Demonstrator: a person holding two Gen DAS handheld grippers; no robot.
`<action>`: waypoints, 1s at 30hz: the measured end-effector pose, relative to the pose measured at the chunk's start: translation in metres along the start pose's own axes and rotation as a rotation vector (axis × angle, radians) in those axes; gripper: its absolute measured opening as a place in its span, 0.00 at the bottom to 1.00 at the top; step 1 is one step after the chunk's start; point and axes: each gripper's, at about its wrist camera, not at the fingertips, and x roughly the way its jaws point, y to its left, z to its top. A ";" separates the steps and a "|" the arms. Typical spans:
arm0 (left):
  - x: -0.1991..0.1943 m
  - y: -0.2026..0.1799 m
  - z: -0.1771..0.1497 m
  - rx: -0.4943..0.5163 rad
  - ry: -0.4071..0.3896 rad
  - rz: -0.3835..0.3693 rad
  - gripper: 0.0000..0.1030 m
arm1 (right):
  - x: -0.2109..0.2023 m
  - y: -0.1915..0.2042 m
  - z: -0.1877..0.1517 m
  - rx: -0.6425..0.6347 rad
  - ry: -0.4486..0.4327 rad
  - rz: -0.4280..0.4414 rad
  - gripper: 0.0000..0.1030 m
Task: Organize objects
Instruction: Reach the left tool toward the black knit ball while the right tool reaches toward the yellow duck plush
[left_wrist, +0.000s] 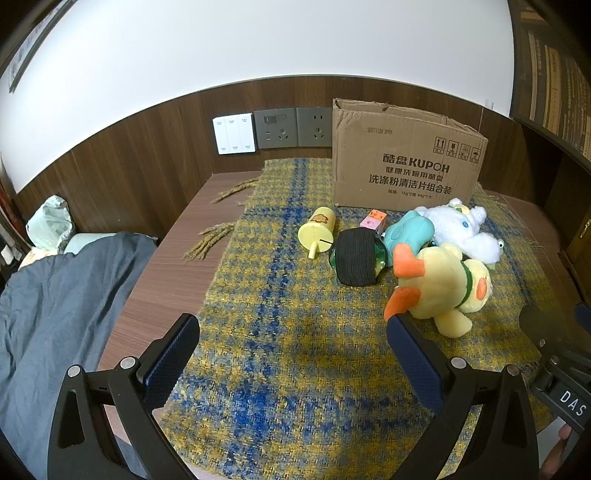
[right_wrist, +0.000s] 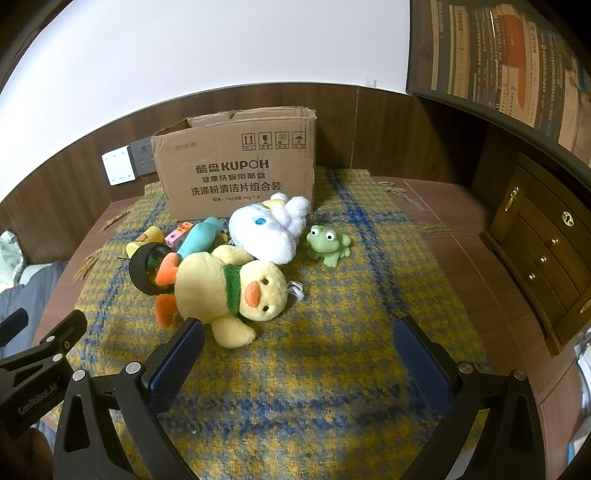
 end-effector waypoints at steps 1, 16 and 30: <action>0.000 0.000 0.000 0.000 0.000 0.000 1.00 | 0.000 0.000 0.000 0.000 0.001 0.000 0.99; -0.002 -0.001 -0.001 0.003 -0.004 0.001 1.00 | -0.002 -0.002 0.000 0.001 -0.001 0.001 0.99; 0.000 -0.004 -0.003 0.011 -0.017 0.003 1.00 | -0.001 -0.004 -0.003 0.011 0.003 0.001 0.99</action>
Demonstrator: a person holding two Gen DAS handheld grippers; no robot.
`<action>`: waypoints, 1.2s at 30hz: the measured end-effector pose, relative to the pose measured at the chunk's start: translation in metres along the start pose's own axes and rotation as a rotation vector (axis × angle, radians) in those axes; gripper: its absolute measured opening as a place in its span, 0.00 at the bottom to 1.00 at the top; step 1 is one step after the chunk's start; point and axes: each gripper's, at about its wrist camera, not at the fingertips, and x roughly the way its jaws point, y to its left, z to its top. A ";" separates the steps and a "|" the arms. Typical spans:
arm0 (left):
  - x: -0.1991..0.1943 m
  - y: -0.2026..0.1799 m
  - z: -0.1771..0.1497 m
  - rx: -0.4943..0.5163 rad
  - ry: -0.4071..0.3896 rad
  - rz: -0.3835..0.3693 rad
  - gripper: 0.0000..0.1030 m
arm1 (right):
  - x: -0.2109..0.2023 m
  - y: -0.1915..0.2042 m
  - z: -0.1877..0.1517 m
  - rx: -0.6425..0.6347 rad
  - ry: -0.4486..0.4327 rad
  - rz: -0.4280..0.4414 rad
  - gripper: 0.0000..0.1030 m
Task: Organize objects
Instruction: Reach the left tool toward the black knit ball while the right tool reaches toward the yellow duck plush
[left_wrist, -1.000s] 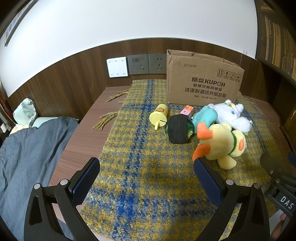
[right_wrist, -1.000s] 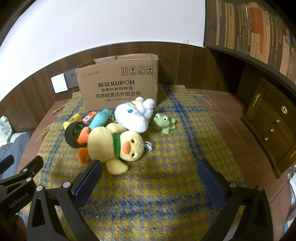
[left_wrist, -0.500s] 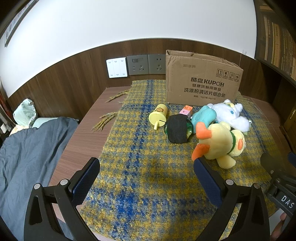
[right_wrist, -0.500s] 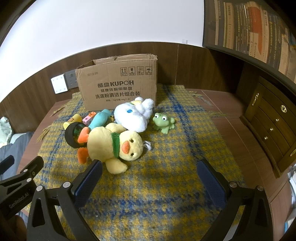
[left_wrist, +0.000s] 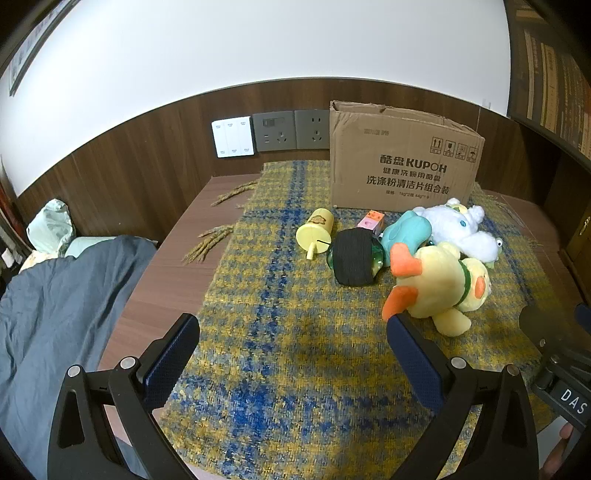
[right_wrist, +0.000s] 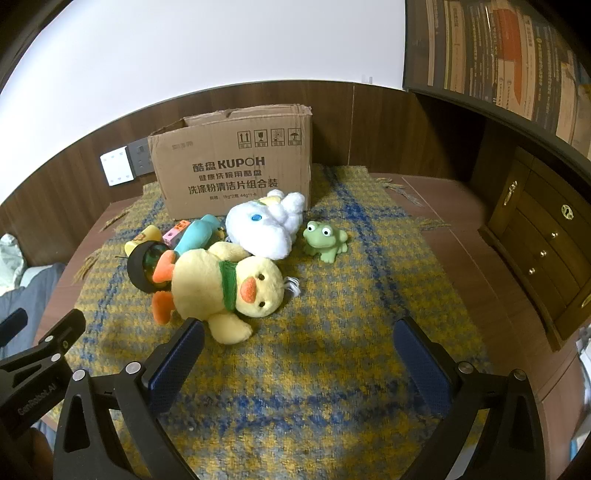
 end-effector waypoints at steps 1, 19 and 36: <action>0.000 0.000 0.000 0.001 0.000 0.000 1.00 | 0.000 0.000 0.000 0.001 0.000 0.000 0.99; 0.004 0.000 -0.003 0.011 -0.005 0.005 1.00 | 0.007 0.005 0.000 0.001 0.009 0.016 0.99; 0.017 0.012 -0.003 -0.007 0.016 0.002 1.00 | 0.020 0.019 0.003 -0.021 0.037 0.026 0.99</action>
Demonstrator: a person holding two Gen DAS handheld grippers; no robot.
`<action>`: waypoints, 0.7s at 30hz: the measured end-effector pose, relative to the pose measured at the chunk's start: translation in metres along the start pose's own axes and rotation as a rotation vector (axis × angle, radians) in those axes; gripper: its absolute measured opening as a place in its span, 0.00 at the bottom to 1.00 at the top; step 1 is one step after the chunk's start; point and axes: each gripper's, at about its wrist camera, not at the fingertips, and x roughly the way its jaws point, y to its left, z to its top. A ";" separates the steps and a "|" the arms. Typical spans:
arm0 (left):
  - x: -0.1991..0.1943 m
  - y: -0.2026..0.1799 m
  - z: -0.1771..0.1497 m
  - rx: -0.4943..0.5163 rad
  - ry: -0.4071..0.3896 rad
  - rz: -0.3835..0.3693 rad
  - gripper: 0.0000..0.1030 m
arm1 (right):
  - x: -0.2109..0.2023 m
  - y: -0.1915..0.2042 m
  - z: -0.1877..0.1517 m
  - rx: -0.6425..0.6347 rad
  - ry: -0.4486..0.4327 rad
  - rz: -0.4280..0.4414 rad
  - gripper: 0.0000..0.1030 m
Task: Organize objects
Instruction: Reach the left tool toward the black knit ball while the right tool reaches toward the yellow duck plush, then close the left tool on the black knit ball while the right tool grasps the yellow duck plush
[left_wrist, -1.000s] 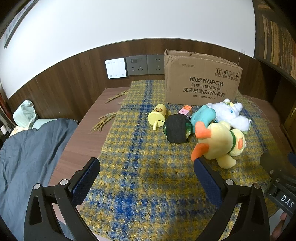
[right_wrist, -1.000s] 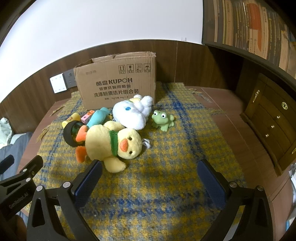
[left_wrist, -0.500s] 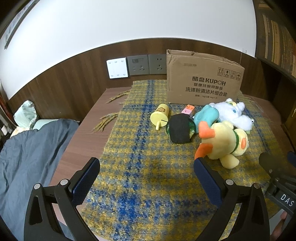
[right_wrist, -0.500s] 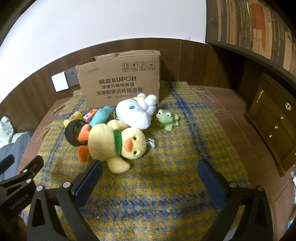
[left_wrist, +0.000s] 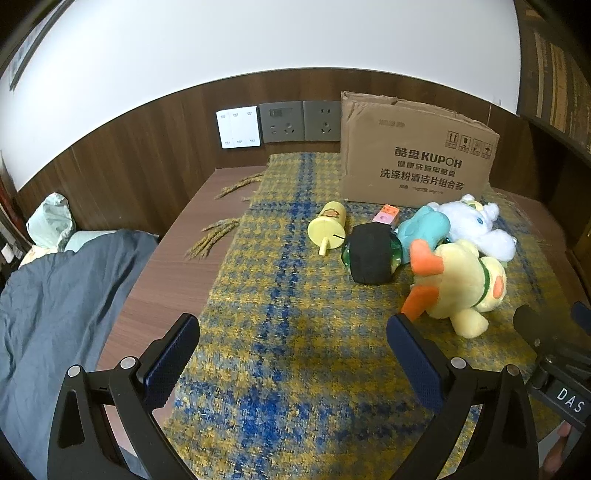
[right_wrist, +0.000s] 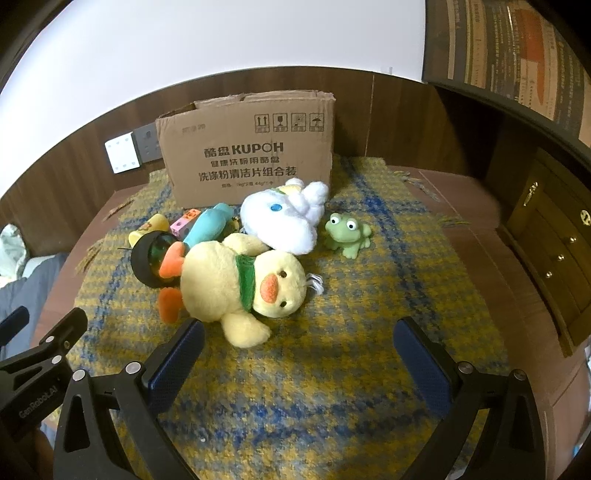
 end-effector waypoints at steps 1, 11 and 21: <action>0.001 0.001 0.001 -0.002 0.001 0.000 1.00 | 0.001 0.001 0.001 -0.001 0.002 0.002 0.99; 0.018 0.011 0.008 -0.021 0.011 0.003 1.00 | 0.024 0.017 0.008 -0.024 0.039 0.021 0.99; 0.039 0.009 0.007 -0.016 0.051 -0.012 1.00 | 0.058 0.029 0.003 -0.049 0.123 0.052 0.99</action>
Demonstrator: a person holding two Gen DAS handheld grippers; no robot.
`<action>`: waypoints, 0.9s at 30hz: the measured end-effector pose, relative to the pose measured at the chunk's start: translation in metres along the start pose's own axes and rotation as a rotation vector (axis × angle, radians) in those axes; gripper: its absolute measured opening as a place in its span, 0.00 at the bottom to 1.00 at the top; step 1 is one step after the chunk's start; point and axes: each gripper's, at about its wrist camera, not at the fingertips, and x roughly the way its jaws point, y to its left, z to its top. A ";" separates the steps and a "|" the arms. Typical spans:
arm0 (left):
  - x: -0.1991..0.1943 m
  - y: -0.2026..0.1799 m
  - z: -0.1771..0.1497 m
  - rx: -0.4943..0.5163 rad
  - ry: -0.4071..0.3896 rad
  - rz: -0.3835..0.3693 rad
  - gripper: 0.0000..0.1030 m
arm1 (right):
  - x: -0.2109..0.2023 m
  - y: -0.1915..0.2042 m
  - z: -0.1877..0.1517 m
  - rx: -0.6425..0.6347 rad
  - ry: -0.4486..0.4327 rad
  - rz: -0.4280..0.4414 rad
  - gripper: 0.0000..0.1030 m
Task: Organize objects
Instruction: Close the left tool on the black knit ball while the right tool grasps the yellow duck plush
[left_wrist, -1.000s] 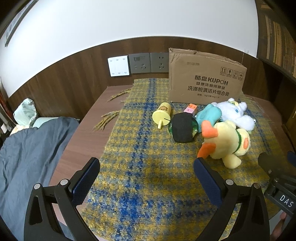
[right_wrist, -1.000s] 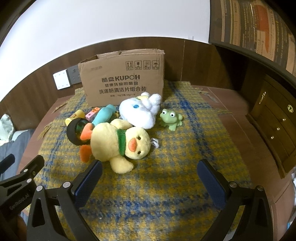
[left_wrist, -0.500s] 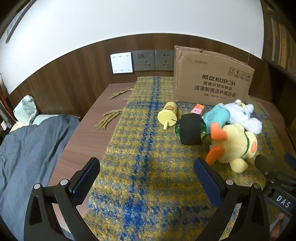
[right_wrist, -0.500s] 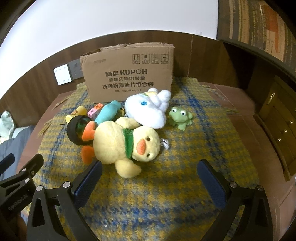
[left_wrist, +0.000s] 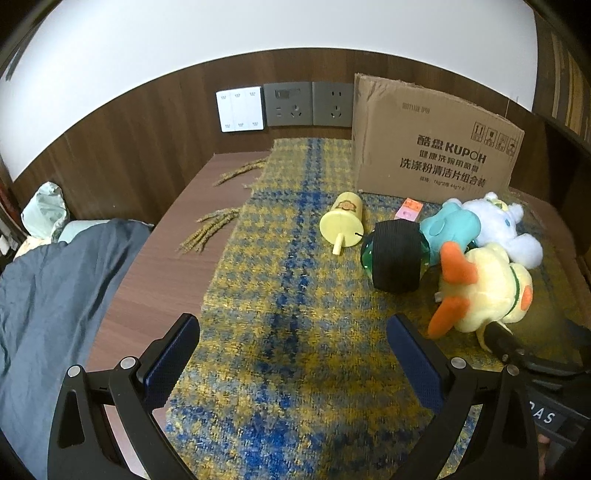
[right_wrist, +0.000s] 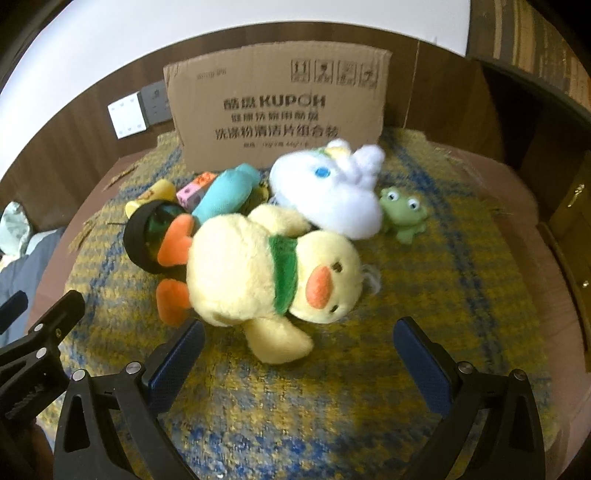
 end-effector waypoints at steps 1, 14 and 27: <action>0.002 -0.001 0.000 0.001 0.003 0.000 1.00 | 0.003 0.001 0.000 -0.002 0.007 0.005 0.99; 0.021 -0.005 0.004 0.014 0.035 -0.017 1.00 | 0.032 0.007 0.001 -0.020 0.078 0.060 0.65; 0.027 -0.028 0.016 0.049 0.028 -0.064 1.00 | 0.015 -0.011 0.004 0.006 0.015 0.127 0.20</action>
